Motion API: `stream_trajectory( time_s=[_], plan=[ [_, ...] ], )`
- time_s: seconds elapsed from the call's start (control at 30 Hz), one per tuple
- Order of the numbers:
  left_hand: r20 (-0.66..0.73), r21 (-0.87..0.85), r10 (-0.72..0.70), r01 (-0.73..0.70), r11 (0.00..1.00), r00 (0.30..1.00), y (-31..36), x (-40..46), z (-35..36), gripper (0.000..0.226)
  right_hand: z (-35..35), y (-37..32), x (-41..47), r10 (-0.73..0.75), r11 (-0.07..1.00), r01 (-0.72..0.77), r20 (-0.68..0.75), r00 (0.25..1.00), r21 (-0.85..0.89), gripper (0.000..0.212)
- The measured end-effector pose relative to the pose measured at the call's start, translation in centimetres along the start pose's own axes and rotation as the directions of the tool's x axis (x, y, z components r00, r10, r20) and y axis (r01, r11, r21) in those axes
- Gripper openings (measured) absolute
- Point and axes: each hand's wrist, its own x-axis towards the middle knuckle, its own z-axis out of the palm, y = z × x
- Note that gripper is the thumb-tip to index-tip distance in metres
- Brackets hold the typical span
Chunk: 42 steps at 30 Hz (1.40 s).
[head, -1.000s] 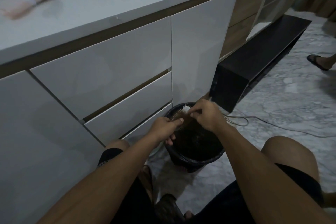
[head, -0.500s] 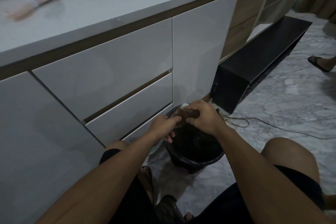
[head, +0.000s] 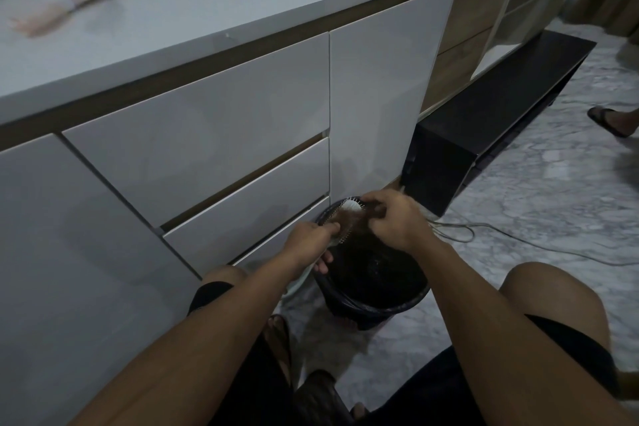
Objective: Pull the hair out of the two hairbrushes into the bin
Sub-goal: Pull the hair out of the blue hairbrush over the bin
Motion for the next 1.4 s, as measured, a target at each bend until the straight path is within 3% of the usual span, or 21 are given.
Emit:
stream_trajectory(
  time_s=[0.07, 0.17, 0.33, 0.5, 0.6, 0.73, 0.8, 0.87, 0.97, 1.1, 1.23, 1.33, 1.4],
  plan=[
    [-0.002, 0.001, 0.004, -0.004, 1.000, 1.000, 0.2, 0.0, 0.0, 0.036, 0.3, -0.3, -0.1, -0.007, 0.999, 0.004, 0.081, 0.997, 0.041, 0.060],
    [0.000, -0.004, 0.011, -0.011, 1.000, 1.000, 0.4, 0.0, 0.1, 0.035, 1.0, -0.2, -0.2, -0.031, 0.999, 0.033, 0.078, 0.996, -0.030, 0.065],
    [-0.002, 0.023, 0.012, -0.012, 1.000, 1.000, 0.3, 0.2, 0.0, 0.038, 1.6, 0.3, 0.2, -0.075, 0.971, 0.056, -0.075, 0.994, -0.231, 0.014],
    [-0.020, 0.036, 0.023, -0.023, 0.999, 1.000, -0.3, 0.5, -0.3, 0.037, 0.5, 0.3, 0.0, -0.016, 0.949, -0.044, -0.187, 0.982, -0.311, 0.014],
    [-0.038, 0.020, 0.027, -0.026, 0.999, 0.999, -0.5, 0.6, -0.2, 0.036, 0.6, 0.7, 0.2, 0.042, 0.969, -0.075, -0.143, 0.989, -0.237, 0.014],
    [-0.049, 0.028, 0.032, -0.030, 0.999, 0.998, -0.3, 0.4, 0.0, 0.036, 1.3, 0.5, -0.1, 0.001, 0.997, -0.002, -0.005, 1.000, -0.076, 0.044],
    [-0.036, 0.041, 0.034, -0.032, 0.999, 0.999, -0.1, 0.3, 0.1, 0.037, 1.7, 0.3, -0.1, -0.073, 0.994, 0.073, 0.001, 0.997, -0.083, 0.039],
    [-0.023, 0.054, 0.042, -0.041, 0.998, 0.999, -0.1, 0.3, 0.1, 0.038, 1.9, 0.4, 0.0, -0.124, 0.984, 0.119, -0.026, 0.992, -0.135, 0.021],
    [-0.022, 0.063, 0.055, -0.054, 0.997, 0.998, -0.3, 0.3, 0.1, 0.039, 1.2, 0.2, 0.0, -0.089, 0.976, 0.064, -0.109, 0.990, -0.210, 0.009],
    [-0.028, 0.055, 0.054, -0.053, 0.997, 0.998, -0.7, 0.6, -0.4, 0.035, 0.6, 0.2, -0.1, -0.033, 0.971, -0.006, -0.160, 0.987, -0.240, 0.012],
    [-0.025, 0.055, 0.051, -0.050, 0.997, 0.998, -0.6, 0.5, -0.4, 0.032, 1.1, 0.4, 0.0, 0.013, 0.994, -0.021, -0.078, 0.997, -0.104, 0.018],
    [-0.012, 0.063, 0.052, -0.051, 0.997, 0.999, -0.4, 0.4, -0.3, 0.031, 1.1, -0.1, -0.3, -0.068, 0.997, 0.069, 0.038, 0.997, -0.025, 0.039],
    [-0.007, 0.064, 0.051, -0.050, 0.997, 0.999, -0.3, 0.4, -0.2, 0.032, 1.1, -0.6, -0.6, -0.140, 0.988, 0.143, 0.052, 0.989, -0.056, 0.033]
  ],
)
